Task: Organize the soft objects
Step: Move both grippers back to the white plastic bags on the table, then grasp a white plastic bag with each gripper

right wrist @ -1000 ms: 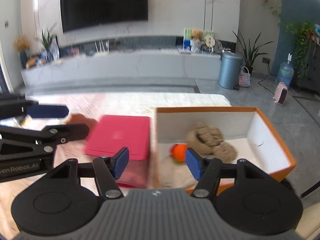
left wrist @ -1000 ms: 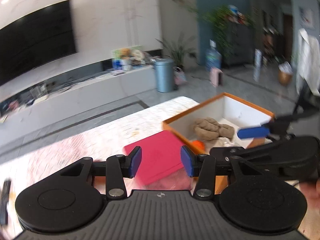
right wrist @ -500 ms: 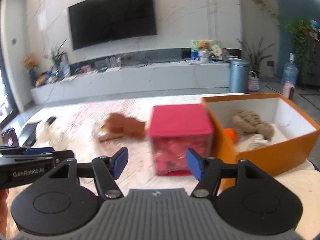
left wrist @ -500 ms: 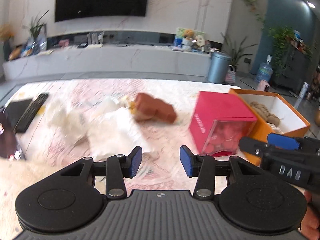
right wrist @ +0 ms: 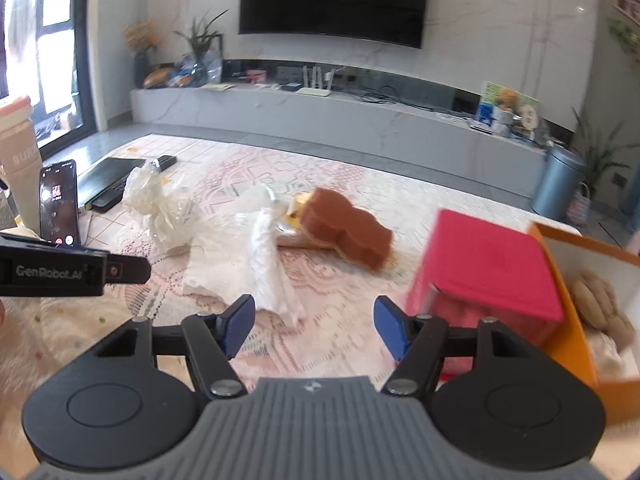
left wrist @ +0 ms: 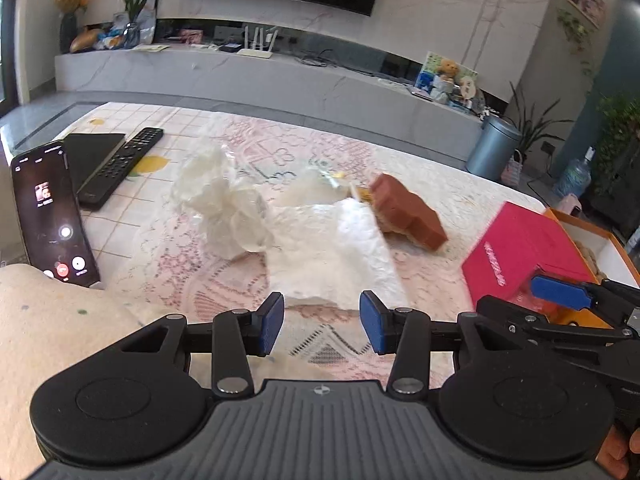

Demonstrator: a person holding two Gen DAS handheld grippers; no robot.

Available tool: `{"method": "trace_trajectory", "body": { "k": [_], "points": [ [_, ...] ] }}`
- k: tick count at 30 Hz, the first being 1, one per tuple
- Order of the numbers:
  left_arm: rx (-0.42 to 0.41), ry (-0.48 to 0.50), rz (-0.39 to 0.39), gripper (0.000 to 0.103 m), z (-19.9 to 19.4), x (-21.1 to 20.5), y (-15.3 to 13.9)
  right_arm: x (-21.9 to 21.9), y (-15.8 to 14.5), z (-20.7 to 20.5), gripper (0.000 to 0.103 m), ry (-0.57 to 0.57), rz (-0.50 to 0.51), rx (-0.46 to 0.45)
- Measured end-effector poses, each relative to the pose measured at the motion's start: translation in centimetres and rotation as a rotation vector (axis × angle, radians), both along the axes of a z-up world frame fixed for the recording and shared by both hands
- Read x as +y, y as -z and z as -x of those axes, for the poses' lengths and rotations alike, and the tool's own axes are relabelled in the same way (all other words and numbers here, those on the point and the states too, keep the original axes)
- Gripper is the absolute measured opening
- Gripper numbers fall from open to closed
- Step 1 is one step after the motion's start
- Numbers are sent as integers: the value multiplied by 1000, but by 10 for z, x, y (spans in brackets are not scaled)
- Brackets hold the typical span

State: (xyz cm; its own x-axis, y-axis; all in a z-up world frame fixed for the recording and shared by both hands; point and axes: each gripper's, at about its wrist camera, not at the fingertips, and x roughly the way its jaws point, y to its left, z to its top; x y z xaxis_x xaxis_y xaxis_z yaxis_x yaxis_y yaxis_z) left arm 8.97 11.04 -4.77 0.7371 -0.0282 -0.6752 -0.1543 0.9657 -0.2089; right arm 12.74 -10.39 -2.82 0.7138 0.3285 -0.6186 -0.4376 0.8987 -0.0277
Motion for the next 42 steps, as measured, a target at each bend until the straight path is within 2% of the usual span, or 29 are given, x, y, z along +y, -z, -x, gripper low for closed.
{"method": "trace_trajectory", "body": {
  "k": [5,10,12,17,19,25,29,30,32,33,34,35,36,38,40,42],
  "points": [
    [12,-77,-18,52,-22,26,0,28,14,-33,66,-29,-15,43],
    [22,-166,-23,60,-56,48,5,49,28,-66,66,-22,-25,87],
    [36,-196,3,68,-68,57,11,58,35,-79,66,-18,-31,108],
    [80,-302,95,70,-85,76,34,73,47,-99,66,-25,-30,132],
    [87,-332,100,70,-91,79,37,76,54,-106,66,-26,-25,140],
    [55,-311,44,73,-107,75,35,80,65,-123,66,-15,-44,179],
    [50,-290,40,74,-119,77,37,86,73,-130,64,-23,-52,212],
    [47,-285,31,74,-121,77,38,88,76,-131,61,-25,-47,216],
    [46,-274,6,74,-124,75,38,91,79,-132,47,-27,-47,235],
    [44,-263,4,74,-125,75,38,91,80,-133,44,-28,-53,245],
    [45,-255,7,73,-126,75,39,92,80,-132,36,-28,-57,251],
    [53,-252,9,72,-128,76,40,92,81,-132,23,-32,-55,253],
    [61,-250,8,69,-130,76,42,93,81,-131,18,-37,-52,253],
    [64,-249,-14,68,-132,75,44,94,79,-128,11,-44,-45,244],
    [63,-244,-18,65,-134,76,45,94,76,-124,10,-40,-41,231],
    [67,-239,-20,53,-135,77,47,93,71,-121,10,-37,-46,223]
  ]
}}
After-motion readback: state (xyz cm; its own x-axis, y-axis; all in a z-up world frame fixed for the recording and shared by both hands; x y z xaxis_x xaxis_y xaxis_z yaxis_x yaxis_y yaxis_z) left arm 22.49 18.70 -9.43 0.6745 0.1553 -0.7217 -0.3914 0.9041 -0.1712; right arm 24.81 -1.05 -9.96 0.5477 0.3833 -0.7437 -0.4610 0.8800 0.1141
